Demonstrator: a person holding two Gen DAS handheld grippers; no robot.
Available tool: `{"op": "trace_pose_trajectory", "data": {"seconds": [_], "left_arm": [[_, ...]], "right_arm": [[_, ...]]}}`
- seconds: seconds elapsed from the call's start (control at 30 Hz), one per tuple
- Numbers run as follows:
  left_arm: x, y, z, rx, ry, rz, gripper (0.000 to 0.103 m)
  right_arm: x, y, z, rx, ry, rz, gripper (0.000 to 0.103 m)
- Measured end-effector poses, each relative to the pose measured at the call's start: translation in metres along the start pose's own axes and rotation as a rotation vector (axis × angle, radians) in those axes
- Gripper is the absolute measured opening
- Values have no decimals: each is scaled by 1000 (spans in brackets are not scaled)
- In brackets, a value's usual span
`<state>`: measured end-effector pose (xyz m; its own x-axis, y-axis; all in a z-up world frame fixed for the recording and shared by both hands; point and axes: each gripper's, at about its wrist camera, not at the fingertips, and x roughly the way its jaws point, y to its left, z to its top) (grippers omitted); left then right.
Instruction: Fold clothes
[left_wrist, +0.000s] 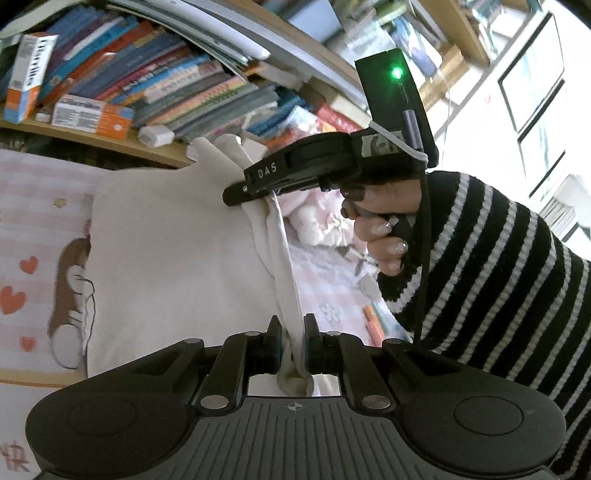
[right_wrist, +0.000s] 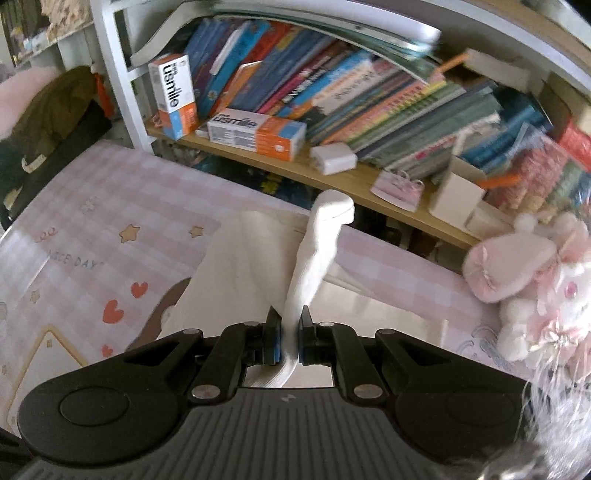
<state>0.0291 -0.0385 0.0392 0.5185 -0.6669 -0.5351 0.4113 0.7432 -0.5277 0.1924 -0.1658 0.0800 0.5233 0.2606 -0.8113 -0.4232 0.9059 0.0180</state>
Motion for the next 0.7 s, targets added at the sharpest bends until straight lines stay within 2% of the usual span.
{"op": "trace_pose_trajectory", "data": {"seconds": [0.27,0.47,0.57,0.63,0.7], "left_arm": [[47,-26,-9,50,84,53,10],[76,-39,-15,64,141,73,10],[92,-44,-16,55,174,53,21],[102,-48,-19,50,208,29,32],[102,-48,-21,45,237,-5,33]], "right_arm": [[4,-54,-31,76,0,40,8],[16,-81,-50,140,11,57,8],[23,-90,-57,167,11,49,8],[30,-95,-63,183,17,32,8],[37,-98,-71,190,26,-20,13]]}}
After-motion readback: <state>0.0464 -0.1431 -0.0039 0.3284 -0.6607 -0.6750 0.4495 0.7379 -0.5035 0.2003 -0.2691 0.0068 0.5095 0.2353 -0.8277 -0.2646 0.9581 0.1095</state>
